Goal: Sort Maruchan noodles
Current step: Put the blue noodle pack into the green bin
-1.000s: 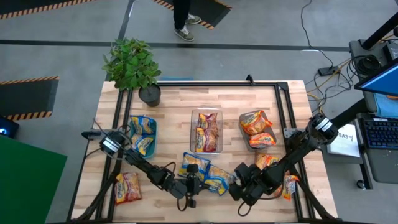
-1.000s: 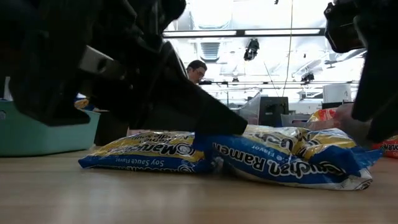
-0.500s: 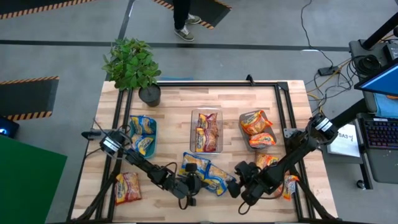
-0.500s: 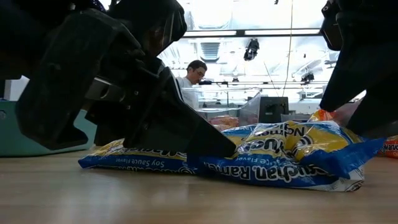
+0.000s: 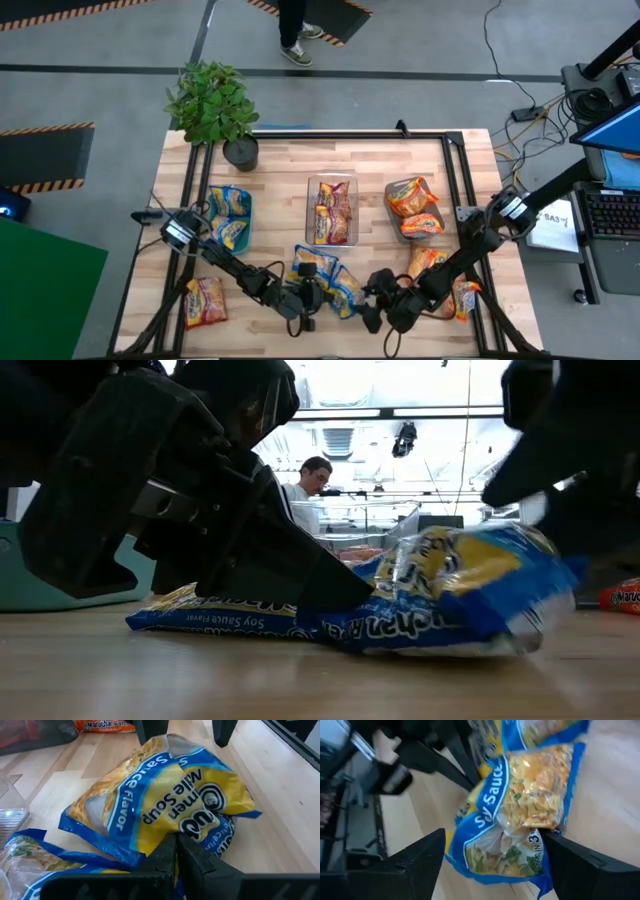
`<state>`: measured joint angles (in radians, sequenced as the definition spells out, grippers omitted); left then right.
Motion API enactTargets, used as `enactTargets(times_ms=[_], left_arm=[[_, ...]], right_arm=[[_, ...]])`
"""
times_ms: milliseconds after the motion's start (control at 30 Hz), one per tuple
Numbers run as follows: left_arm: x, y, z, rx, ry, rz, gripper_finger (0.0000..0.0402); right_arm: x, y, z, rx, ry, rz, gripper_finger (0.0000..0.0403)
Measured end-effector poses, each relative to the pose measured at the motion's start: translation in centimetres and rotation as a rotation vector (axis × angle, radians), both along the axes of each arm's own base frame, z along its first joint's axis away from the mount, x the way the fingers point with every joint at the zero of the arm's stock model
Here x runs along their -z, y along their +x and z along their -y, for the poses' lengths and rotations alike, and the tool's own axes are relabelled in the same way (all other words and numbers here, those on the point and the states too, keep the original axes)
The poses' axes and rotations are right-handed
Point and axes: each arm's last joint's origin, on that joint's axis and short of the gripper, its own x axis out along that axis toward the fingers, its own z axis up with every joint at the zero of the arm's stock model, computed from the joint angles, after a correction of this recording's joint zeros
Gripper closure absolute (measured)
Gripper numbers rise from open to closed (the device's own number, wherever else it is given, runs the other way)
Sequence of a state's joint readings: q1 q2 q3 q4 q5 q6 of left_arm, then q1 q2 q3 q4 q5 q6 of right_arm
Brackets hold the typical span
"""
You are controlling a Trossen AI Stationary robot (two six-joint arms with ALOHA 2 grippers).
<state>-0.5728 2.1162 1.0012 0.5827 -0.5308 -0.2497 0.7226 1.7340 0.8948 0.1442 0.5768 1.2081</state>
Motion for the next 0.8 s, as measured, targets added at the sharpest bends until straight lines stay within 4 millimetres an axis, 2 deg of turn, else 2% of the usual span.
enactTargets(times_ms=[467, 800], left_arm=[[0.0, 0.0, 0.0, -0.001, -0.003, 0.005, 0.0400], [-0.1, 0.1, 0.0, -0.001, -0.005, 0.010, 0.0400]], right_arm=[[0.7, 1.7, 1.8, 0.083, -0.032, 0.011, 0.0228], [0.5, 1.6, 1.9, 0.075, -0.053, 0.021, 0.0382]])
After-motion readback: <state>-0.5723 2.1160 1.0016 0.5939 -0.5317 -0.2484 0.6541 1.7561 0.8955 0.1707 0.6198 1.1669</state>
